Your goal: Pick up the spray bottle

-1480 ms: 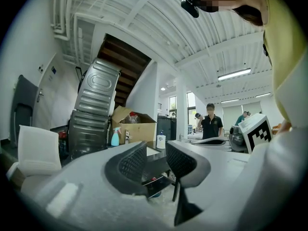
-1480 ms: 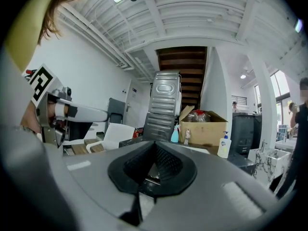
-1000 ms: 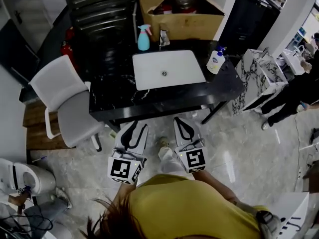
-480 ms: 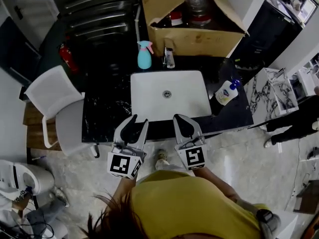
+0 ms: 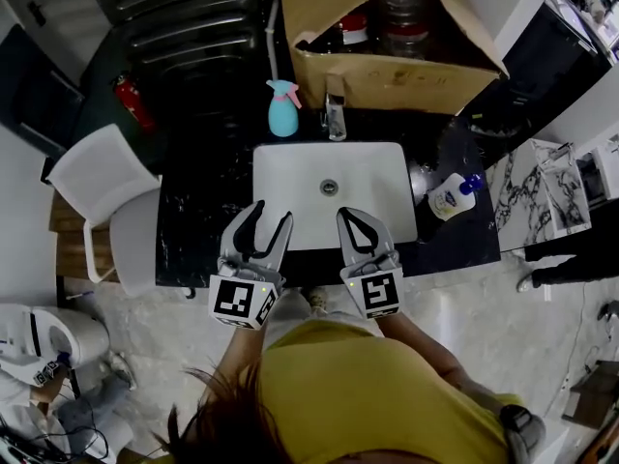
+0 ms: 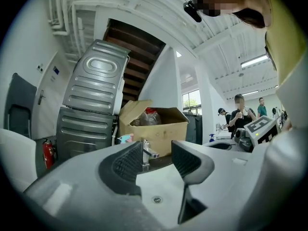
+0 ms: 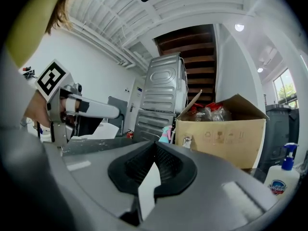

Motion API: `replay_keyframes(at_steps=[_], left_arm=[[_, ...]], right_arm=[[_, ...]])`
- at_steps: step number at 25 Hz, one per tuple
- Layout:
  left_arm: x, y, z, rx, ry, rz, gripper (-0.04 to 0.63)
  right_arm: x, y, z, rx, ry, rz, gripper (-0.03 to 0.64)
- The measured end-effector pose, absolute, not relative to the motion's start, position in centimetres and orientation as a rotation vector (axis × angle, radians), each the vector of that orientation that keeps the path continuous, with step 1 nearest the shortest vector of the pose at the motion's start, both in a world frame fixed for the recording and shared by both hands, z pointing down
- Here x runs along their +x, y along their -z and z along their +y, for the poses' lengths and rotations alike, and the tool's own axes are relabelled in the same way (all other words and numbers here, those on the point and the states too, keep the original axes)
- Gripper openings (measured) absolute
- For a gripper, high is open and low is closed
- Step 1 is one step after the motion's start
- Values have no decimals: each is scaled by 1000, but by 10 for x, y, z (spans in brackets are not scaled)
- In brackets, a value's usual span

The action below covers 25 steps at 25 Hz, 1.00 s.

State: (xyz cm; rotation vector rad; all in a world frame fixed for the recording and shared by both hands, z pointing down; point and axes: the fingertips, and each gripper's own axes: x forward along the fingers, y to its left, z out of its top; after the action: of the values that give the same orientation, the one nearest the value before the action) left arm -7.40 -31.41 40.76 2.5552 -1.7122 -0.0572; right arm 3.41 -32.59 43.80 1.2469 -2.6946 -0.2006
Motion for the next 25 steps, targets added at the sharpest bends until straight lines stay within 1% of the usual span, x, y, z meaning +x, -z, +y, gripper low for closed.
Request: replay_keyframes(at_steps=[13,25], left_arm=[[-89,-418,-400,2592,-8,-1665,241],[-104,-457,-469,2575,-70,-1634,291]], right_arm=[[24,-439,-383,1316,226,-2636,2],[9,-462,-429,1347,189,-2588,2]])
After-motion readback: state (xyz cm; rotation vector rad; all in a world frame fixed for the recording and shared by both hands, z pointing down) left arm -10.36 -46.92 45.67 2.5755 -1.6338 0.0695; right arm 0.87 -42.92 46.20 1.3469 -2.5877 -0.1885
